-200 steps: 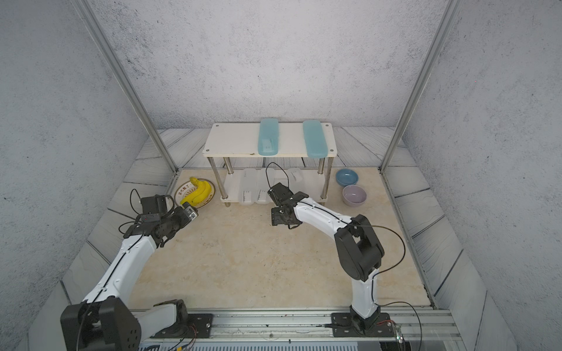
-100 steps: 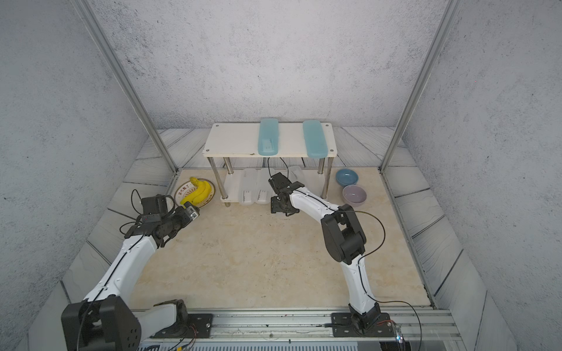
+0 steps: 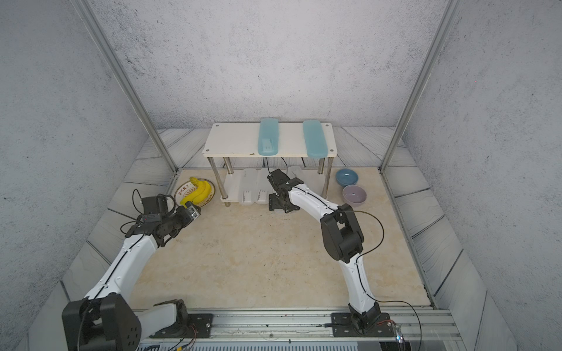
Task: Place the pencil cases on the shelf according to color
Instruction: Place the pencil case on the shelf.
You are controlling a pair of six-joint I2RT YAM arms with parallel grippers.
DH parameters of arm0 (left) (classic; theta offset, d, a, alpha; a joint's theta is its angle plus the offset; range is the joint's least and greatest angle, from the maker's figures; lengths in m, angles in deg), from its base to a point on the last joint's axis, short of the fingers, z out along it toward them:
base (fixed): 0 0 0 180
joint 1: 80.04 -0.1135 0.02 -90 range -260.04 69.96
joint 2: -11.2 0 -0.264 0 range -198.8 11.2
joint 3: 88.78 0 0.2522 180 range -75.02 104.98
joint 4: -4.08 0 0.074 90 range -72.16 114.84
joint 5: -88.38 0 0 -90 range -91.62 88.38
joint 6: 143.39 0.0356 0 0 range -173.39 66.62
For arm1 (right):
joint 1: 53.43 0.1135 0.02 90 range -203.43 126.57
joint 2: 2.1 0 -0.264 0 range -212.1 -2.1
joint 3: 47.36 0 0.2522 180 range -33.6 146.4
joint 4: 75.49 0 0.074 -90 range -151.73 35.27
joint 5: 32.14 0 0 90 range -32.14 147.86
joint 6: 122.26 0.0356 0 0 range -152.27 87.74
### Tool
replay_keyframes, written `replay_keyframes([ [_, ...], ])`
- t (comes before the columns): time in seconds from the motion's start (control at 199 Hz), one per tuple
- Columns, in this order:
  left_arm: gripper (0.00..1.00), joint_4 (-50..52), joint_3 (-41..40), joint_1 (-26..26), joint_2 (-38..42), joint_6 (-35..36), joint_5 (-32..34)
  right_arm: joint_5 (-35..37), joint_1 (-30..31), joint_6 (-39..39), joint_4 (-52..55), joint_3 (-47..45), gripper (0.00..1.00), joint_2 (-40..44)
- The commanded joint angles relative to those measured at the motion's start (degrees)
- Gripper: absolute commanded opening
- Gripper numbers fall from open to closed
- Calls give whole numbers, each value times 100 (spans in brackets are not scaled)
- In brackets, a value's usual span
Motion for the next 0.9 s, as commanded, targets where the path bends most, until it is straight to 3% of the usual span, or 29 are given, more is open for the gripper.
replay_keyframes([
  [0.0,99,-48,-42,-45,-37,9,-78,-149,-15,-10,287,101,89,220],
  [0.246,99,-69,-51,-42,-55,-5,-141,-278,-14,175,428,-310,93,546],
  [0.562,99,-65,-32,-43,-11,23,-185,56,0,276,212,-1339,94,1291],
  [0.833,99,-136,-52,-30,-4,-5,-280,324,212,623,-30,-2970,83,2467],
  [0.898,99,-160,-61,-30,13,6,-298,357,240,740,-320,-3485,76,2863],
])
